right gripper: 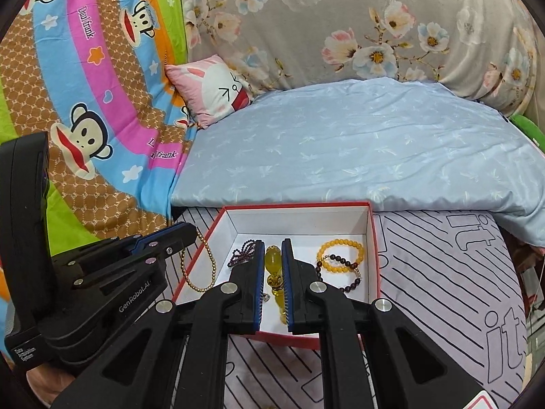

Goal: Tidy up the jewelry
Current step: 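Lift and carry both held bracelets over the red box, then open both tools to drop the bracelets into the box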

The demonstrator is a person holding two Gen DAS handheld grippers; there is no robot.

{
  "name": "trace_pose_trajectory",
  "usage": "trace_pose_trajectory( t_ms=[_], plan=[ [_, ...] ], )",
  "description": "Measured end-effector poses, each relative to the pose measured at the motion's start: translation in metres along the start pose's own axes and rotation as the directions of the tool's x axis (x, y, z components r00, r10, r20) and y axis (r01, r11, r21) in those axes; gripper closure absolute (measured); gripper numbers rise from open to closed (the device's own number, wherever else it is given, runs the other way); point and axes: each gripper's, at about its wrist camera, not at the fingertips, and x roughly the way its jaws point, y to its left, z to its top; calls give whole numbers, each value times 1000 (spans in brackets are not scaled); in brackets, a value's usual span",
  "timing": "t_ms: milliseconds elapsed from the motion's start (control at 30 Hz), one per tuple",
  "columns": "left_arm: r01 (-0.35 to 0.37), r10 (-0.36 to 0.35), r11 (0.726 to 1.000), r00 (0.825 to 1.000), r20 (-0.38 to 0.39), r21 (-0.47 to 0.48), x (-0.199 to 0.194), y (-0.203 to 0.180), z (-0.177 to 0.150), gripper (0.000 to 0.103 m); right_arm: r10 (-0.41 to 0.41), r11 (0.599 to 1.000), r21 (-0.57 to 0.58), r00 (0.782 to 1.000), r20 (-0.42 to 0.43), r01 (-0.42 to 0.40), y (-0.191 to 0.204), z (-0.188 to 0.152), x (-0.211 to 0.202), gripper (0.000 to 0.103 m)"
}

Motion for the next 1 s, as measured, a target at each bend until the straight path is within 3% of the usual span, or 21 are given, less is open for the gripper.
trace_pose_trajectory(
  t_ms=[433,1000],
  plan=[
    [-37,38,999,997,-71,11,51,1,-4,100,-22,999,32,997,-77,25,-20,-7,46,94],
    [-59,60,998,992,-113,11,84,2,-7,100,-44,998,38,991,-125,49,-30,-18,76,94]
  ],
)
